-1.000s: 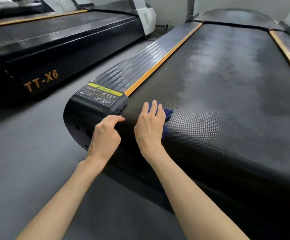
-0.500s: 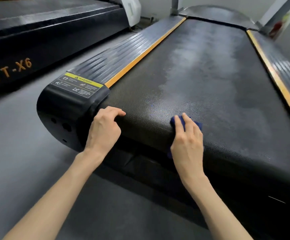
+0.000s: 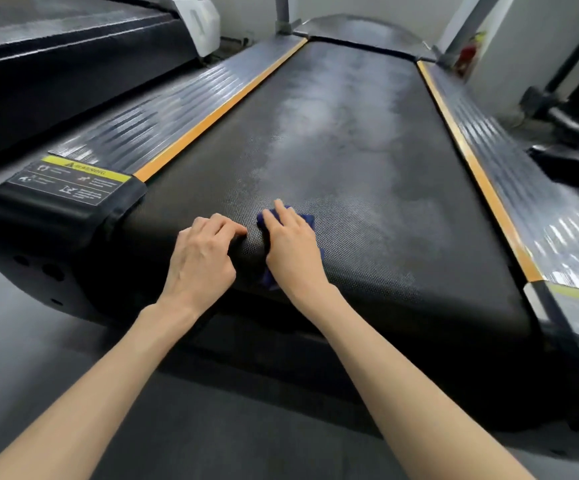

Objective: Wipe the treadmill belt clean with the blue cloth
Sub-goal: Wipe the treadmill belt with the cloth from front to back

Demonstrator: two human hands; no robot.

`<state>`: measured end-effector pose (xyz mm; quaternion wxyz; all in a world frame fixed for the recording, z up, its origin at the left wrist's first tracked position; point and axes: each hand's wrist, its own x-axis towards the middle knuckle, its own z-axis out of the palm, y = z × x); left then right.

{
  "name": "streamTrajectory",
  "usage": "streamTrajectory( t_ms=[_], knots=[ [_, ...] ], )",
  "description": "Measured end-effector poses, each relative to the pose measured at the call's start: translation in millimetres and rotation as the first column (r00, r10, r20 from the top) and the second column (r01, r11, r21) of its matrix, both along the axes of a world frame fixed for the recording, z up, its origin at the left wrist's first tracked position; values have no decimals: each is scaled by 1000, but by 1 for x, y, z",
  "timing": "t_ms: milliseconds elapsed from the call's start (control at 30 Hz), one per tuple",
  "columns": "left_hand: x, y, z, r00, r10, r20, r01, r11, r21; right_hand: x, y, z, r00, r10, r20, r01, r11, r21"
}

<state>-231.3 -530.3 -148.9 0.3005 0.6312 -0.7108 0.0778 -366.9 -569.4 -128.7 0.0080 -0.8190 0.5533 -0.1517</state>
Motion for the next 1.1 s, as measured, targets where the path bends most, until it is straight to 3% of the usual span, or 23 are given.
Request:
streamTrajectory(
  t_ms=[100, 167, 233, 300, 367, 467, 567, 700, 767, 867, 1000, 1100],
  knots=[
    [2, -2, -1, 999, 14, 31, -14, 1000, 2, -81, 13, 6, 973, -211, 89, 209, 977, 37],
    [3, -3, 0, 999, 8, 52, -9, 1000, 8, -127, 20, 12, 872, -458, 171, 451, 889, 78],
    [1, -3, 0, 996, 25, 81, -25, 1000, -6, -130, 18, 10, 795, -573, 200, 572, 817, 70],
    [-6, -2, 0, 993, 70, 92, -69, 997, -15, -98, 14, 6, 853, -484, 197, 489, 872, 22],
    [-12, -1, -1, 988, 132, 86, -129, 991, -33, -60, 12, -3, 941, -280, 190, 286, 958, -7],
    [-15, 2, -4, 971, 195, 136, -187, 980, -71, -55, 11, -4, 984, -125, 126, 124, 992, 15],
    [-12, 1, -6, 967, 209, 144, -196, 976, -98, -120, 10, 3, 967, -245, 71, 240, 968, 78],
    [-12, -4, -5, 979, 189, 78, -180, 977, -110, -209, 25, 16, 809, -583, 73, 574, 810, 120],
    [-13, -6, -6, 982, 184, 51, -176, 977, -123, -208, 22, 15, 759, -645, 93, 636, 764, 109],
    [-18, -8, -5, 978, 204, 47, -198, 974, -109, -168, 20, 11, 856, -504, 113, 506, 862, 10],
    [-27, -12, 0, 967, 235, 94, -228, 970, -81, -145, 32, 0, 976, -204, 79, 203, 979, 30],
    [-43, -12, 0, 994, 66, 82, -62, 996, -56, -188, 29, 3, 940, -306, 147, 302, 952, 49]
  ],
)
